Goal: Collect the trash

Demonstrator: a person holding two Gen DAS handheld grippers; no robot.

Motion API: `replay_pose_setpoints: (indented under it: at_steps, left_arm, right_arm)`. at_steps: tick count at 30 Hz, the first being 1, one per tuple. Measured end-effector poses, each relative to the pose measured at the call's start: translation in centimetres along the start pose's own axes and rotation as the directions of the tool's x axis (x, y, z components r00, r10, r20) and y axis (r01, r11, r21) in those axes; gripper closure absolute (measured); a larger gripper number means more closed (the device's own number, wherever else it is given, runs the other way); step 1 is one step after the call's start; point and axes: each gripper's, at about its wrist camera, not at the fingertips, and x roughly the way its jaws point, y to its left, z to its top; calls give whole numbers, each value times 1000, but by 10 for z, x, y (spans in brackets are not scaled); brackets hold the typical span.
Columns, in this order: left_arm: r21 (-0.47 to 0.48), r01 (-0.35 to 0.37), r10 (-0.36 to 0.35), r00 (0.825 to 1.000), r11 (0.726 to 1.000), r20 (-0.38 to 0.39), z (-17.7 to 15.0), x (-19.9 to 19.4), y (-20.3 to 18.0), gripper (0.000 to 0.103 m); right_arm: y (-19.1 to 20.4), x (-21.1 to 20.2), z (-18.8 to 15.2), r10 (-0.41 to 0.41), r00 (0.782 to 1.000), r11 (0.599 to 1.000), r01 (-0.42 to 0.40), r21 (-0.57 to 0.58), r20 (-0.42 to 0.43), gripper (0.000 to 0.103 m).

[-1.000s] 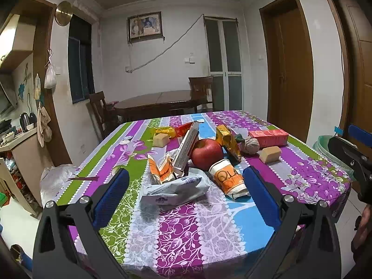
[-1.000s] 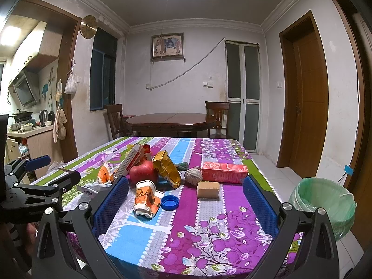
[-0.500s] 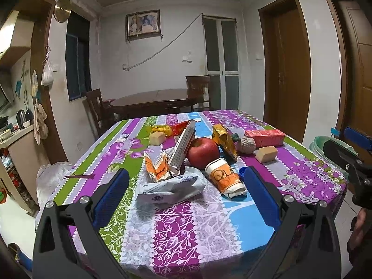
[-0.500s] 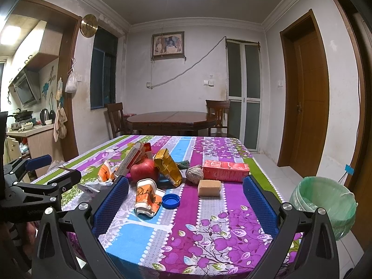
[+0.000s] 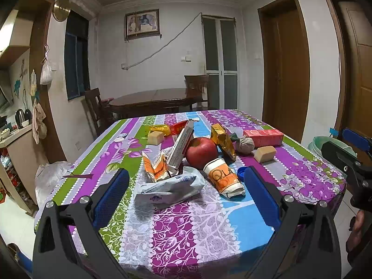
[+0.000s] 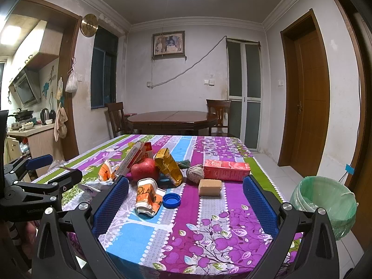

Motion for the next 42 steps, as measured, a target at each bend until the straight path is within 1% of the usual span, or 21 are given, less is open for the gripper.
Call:
replay_pose_setpoints:
  at_steps: [14, 17, 20, 23, 24, 25, 26, 27, 28, 29, 30, 31, 32, 33, 34, 35, 36, 38, 40, 41, 42]
  left_arm:
    - [-3, 17, -17, 1000, 1000, -16, -2, 4, 0, 7]
    - [-9, 54, -55, 998, 998, -23, -4, 10, 7, 6]
    - [-4, 164, -164, 985, 986, -55, -5, 20, 21, 6]
    - [44, 218, -211, 970, 975, -117, -4, 37, 37, 6]
    - [67, 238, -227, 964, 969, -142, -3, 43, 42, 6]
    - [88, 279, -260, 948, 956, -185, 0, 54, 51, 6]
    - [98, 305, -281, 938, 947, -201, 1, 58, 55, 6]
    - [123, 348, -316, 922, 929, -224, 3, 67, 61, 6]
    - [143, 396, -352, 900, 907, -257, 4, 74, 63, 6]
    - [158, 422, -368, 886, 893, -283, 5, 81, 64, 7]
    - [174, 444, -380, 873, 879, -307, 6, 88, 67, 11]
    - [192, 474, -397, 855, 859, -333, 8, 96, 68, 14]
    - [197, 499, -416, 840, 844, -348, 8, 100, 69, 19]
    - [195, 535, -444, 816, 822, -370, 10, 105, 69, 20]
    - [188, 578, -477, 785, 794, -396, 10, 112, 68, 22]
    - [186, 595, -488, 770, 782, -410, 10, 117, 66, 27]
    - [185, 610, -494, 755, 771, -432, 9, 123, 63, 28]
    - [196, 624, -486, 737, 757, -470, 4, 136, 56, 29]
    - [220, 622, -457, 732, 752, -506, -3, 147, 49, 32]
    - [230, 625, -448, 727, 746, -521, -6, 151, 46, 36]
    - [236, 629, -445, 722, 741, -530, -9, 153, 45, 36]
  right_arm:
    - [4, 2, -7, 3, 1000, 1000, -3, -6, -12, 5]
    - [3, 7, -7, 2, 1000, 1000, -2, -15, -25, 5]
    - [5, 15, -8, 14, 998, 999, -16, -33, -58, 5]
    - [0, 28, -8, 90, 988, 996, -89, 8, -122, 5]
    - [-3, 38, -10, 125, 979, 992, -121, 32, -162, 5]
    - [-3, 45, -11, 139, 972, 990, -134, 40, -188, 5]
    - [-5, 55, -14, 163, 961, 987, -155, 53, -225, 5]
    - [-8, 64, -16, 190, 948, 981, -177, 73, -255, 5]
    - [-10, 75, -19, 233, 926, 972, -211, 105, -296, 5]
    - [-12, 87, -22, 278, 898, 960, -246, 137, -340, 5]
    - [-13, 97, -26, 303, 882, 952, -264, 156, -361, 5]
    - [-13, 106, -28, 328, 863, 944, -279, 178, -384, 5]
    - [-12, 112, -29, 337, 856, 941, -286, 183, -391, 5]
    - [-10, 119, -29, 350, 847, 936, -299, 185, -400, 5]
    - [-8, 123, -30, 354, 844, 935, -306, 181, -404, 5]
    - [-6, 126, -30, 355, 842, 935, -309, 175, -406, 5]
    - [-3, 132, -30, 354, 840, 935, -313, 166, -411, 5]
    - [-1, 141, -28, 362, 830, 932, -322, 165, -425, 6]
    - [2, 152, -28, 355, 823, 934, -324, 146, -443, 10]
    - [1, 158, -28, 349, 818, 937, -320, 141, -457, 16]
    - [-1, 165, -28, 346, 811, 938, -318, 141, -471, 25]
